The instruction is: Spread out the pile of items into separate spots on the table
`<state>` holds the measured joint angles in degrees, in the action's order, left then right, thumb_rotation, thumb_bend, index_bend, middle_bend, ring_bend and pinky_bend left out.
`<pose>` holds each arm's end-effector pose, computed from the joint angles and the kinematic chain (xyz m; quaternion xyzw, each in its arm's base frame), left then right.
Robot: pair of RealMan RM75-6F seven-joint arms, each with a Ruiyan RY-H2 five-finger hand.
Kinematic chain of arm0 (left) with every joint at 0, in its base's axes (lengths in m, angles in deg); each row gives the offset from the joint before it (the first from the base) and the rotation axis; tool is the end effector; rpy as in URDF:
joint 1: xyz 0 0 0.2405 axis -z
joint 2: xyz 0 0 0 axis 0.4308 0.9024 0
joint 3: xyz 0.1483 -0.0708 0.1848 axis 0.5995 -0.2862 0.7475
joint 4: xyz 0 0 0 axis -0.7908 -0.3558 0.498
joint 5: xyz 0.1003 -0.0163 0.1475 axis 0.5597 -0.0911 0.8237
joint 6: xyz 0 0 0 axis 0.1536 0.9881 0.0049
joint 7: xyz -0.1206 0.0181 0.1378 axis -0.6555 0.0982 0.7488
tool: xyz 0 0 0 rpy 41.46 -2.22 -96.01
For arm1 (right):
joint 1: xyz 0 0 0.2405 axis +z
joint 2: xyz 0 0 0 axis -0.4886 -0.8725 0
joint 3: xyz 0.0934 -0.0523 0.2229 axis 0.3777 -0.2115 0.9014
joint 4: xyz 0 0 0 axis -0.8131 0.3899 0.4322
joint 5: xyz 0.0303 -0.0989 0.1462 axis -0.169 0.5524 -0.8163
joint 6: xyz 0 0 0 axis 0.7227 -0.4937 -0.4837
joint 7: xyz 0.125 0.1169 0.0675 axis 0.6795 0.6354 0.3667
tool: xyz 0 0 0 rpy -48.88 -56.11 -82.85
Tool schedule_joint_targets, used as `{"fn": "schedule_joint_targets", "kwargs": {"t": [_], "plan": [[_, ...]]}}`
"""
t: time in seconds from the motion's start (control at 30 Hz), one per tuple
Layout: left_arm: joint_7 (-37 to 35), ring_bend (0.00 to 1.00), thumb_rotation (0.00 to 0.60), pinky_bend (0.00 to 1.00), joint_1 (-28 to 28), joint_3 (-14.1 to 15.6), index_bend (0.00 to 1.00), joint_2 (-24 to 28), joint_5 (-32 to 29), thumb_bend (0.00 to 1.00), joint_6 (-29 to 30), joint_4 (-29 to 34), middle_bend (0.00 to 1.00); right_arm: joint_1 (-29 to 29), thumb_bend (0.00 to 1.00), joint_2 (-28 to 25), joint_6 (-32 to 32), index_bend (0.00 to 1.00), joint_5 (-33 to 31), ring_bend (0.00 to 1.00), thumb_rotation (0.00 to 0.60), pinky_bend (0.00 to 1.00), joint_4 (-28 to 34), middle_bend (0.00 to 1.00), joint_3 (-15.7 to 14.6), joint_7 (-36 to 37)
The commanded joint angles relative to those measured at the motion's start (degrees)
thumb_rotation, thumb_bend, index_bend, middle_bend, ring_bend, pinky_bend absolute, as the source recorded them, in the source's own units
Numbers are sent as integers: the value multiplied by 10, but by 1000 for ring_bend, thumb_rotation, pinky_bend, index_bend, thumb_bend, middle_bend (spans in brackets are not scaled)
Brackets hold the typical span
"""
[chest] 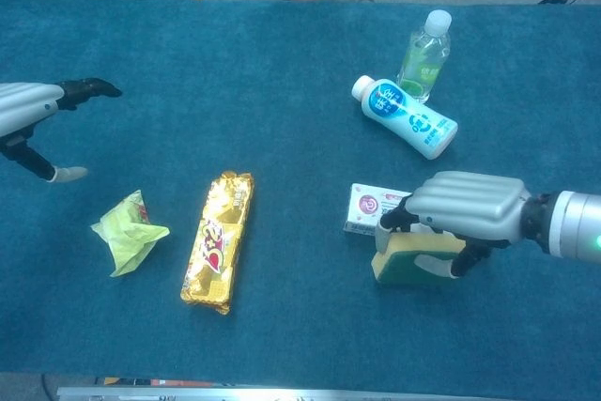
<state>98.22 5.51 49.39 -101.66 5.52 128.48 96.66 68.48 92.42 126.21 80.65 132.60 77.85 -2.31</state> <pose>-0.2120 0.2799 0.0873 -0.7439 -0.4704 -0.2594 0.3976 -0.1561 -0.2173 0.0053 0.8832 -0.3793 0.2154 0.1722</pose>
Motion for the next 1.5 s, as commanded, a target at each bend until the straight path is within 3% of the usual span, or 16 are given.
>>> {"fn": "schedule_joint_targets", "kwargs": {"t": [0.03,0.23,0.53,0.83,1.0,1.5], "plan": [[0,0,600,148,1,0,0,-1,-1,262,-1,-1,0,-2,433,-8,4,213,-6,279,600,439,3,336,0,-11],[2,0,600,148,3,-3,0,-3,-1,262,-1,-1,0,-5,434,-19,14,99,-9,235,600,416,11,271,4,-11],[-2,0,600,148,2,-7,0,0,-4,262,4,0,0,-20,427,-34,58,96,-9,224,600,403,10,263,21,5],[-7,0,600,148,1,-5,0,-2,0,262,0,-5,0,-18,410,-13,38,91,-44,222,600,402,-11,261,26,-35],[-9,0,600,148,1,-5,0,-2,0,262,-1,-8,0,-1,358,-10,11,3,-77,175,600,359,-10,197,39,-43],[-8,0,600,148,3,-3,0,-1,-1,262,-6,-10,0,44,325,5,-52,0,-201,147,600,342,-11,160,44,-100]]}}
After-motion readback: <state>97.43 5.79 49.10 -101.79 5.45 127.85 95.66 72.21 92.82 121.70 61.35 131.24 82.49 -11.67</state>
